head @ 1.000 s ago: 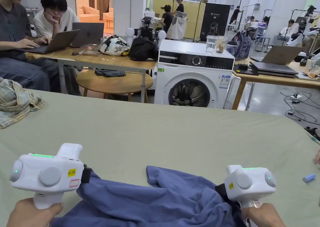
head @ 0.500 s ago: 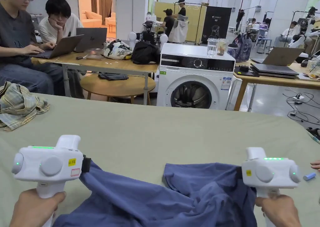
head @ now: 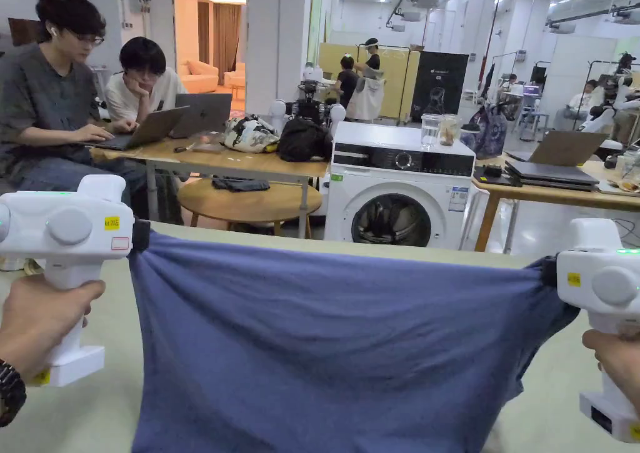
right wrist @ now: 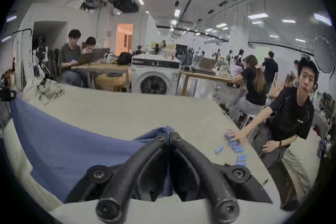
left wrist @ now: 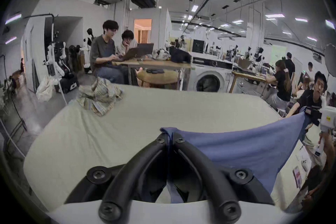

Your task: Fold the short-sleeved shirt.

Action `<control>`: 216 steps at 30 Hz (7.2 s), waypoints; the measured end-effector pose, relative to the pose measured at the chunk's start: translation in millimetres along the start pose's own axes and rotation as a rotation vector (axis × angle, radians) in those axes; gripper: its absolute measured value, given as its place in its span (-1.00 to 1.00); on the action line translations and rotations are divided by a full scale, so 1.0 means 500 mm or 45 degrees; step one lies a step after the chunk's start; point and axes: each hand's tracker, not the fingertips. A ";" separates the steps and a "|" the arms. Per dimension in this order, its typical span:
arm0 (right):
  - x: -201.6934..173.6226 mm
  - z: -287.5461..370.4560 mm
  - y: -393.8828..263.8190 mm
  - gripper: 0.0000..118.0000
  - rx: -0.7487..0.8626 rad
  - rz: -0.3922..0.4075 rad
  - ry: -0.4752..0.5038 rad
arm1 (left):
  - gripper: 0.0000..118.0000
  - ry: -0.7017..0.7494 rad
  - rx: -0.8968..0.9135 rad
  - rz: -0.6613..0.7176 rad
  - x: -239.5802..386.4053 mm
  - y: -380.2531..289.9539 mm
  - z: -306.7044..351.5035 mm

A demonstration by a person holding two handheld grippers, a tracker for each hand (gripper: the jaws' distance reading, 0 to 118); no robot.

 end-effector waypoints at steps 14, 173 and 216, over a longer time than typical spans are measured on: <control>-0.028 0.018 0.251 -1.00 0.202 -0.100 -0.023 | -1.00 0.067 0.130 -0.007 -0.004 0.248 0.007; -0.063 0.034 -0.336 -0.91 -0.574 -0.085 0.098 | -0.94 -0.036 -0.500 0.138 -0.041 -0.360 0.005; -0.216 0.100 -0.374 -1.00 -0.074 -0.124 0.117 | -1.00 -0.007 -0.328 0.055 0.000 -0.393 0.005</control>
